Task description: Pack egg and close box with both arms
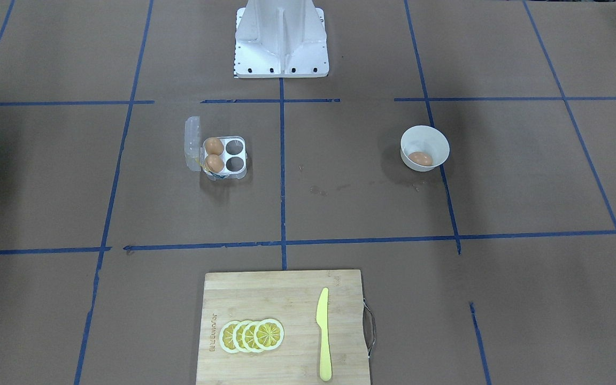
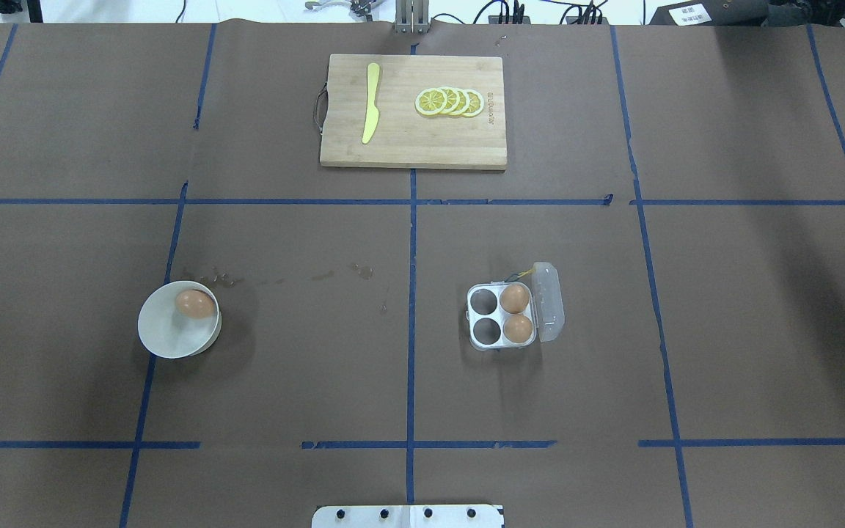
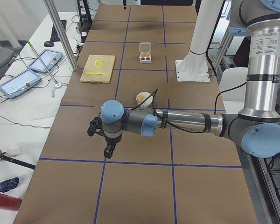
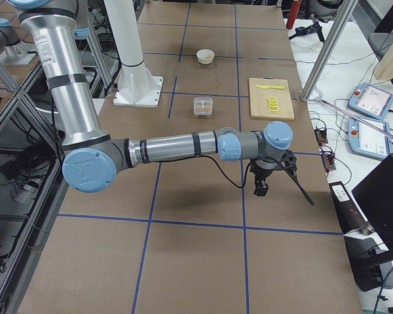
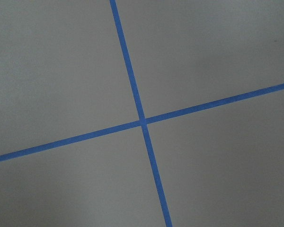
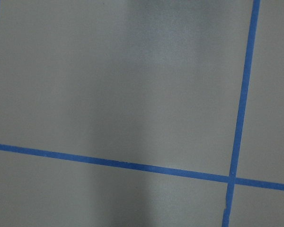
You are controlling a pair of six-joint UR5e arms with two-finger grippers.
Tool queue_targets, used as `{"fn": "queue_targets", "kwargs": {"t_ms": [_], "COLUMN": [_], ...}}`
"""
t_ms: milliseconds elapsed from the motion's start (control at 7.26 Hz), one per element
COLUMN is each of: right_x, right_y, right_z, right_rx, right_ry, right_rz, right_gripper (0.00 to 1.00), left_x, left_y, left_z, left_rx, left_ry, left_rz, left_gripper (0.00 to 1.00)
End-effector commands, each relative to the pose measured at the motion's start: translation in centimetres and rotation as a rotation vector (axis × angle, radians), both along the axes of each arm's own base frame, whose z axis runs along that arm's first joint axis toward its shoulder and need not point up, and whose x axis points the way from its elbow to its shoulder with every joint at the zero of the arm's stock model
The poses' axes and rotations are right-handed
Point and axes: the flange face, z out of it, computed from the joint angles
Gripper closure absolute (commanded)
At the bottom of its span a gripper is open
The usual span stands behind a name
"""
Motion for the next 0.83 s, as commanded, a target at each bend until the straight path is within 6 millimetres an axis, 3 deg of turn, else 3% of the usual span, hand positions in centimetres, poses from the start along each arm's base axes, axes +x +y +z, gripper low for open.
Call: {"fn": "queue_targets", "kwargs": {"t_ms": [0,275,688], "right_x": [0.2,0.2,0.2], "right_y": [0.3,1.9,1.9], "right_z": [-0.2,1.4,1.3], "right_rx": [0.012,-0.011,0.010], "right_ry": [0.016,0.015,0.009], "right_rz": [0.003,0.006,0.007], "right_gripper": [0.00,0.00,0.00], "left_x": [0.0,0.0,0.2], "left_y": [-0.2,-0.1,-0.2], "left_z": [-1.3,-1.1,-1.9], "left_rx": [0.013,-0.002,0.007], "left_ry": [0.000,-0.001,0.008], "left_rz": [0.011,0.000,-0.006], "left_gripper": [0.00,0.00,0.00]}}
